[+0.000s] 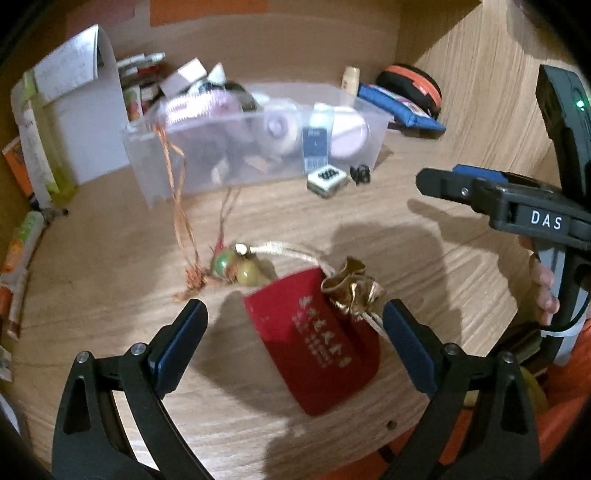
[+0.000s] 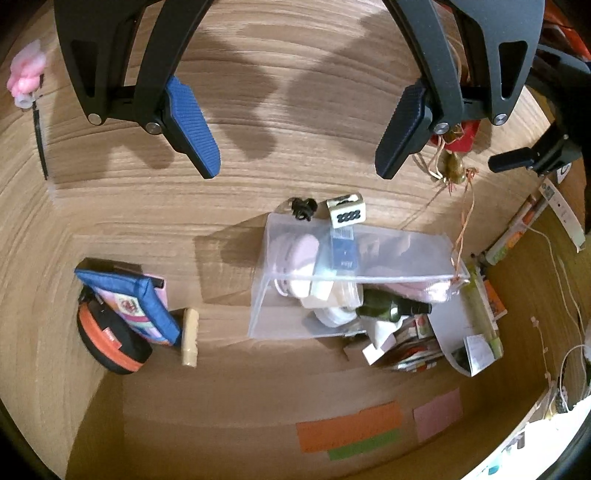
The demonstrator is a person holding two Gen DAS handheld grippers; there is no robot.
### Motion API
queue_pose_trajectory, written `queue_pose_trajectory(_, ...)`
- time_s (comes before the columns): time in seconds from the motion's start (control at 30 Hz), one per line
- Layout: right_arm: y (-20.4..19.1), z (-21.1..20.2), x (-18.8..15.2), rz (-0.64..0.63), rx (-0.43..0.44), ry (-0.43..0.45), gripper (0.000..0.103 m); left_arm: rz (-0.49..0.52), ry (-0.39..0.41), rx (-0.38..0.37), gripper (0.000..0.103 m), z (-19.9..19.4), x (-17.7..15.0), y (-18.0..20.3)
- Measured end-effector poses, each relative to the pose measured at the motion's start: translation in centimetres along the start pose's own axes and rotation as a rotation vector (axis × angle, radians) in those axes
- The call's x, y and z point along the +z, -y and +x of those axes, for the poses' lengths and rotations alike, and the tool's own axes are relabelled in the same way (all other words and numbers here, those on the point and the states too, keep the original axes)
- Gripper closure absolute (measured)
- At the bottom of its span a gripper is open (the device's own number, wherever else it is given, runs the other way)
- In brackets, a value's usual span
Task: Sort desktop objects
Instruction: 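Grasp the red drawstring pouch with gold bow using the left tool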
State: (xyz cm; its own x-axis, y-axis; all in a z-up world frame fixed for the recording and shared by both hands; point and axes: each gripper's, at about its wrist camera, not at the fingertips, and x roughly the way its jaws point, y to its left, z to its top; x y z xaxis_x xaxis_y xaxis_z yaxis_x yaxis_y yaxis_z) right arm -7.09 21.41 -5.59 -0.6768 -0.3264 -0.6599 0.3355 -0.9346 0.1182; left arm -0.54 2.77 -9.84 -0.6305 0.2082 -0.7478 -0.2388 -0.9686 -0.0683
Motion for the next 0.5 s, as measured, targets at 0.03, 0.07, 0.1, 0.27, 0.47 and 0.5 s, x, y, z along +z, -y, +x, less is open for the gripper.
queue_pose_trajectory(0.03,0.0,0.2,0.0,0.002,0.003,-0.006,0.019,0.000,-0.009,-0.008,0.006,0.2,0.0,0.0)
queue_pose_trajectory(0.07,0.0,0.3,0.0,0.003,0.005,-0.010,0.019,0.004,-0.013,-0.011,0.006,0.3,-0.1,0.2)
queue_pose_trajectory(0.1,0.0,0.4,-0.1,0.007,0.009,-0.013,0.019,0.011,-0.012,-0.009,0.006,0.4,-0.2,0.4)
queue_pose_trajectory(0.27,0.0,0.6,-0.2,0.016,0.021,-0.021,0.019,0.042,0.004,-0.022,0.012,0.7,-0.3,1.3)
queue_pose_trajectory(0.47,0.2,0.6,-0.3,0.018,0.022,-0.028,0.019,0.077,0.013,-0.031,0.056,0.5,-0.3,1.6)
queue_pose_trajectory(0.5,0.2,0.7,-0.3,0.018,0.027,-0.032,0.019,0.073,0.011,-0.037,0.059,0.4,-0.3,1.4)
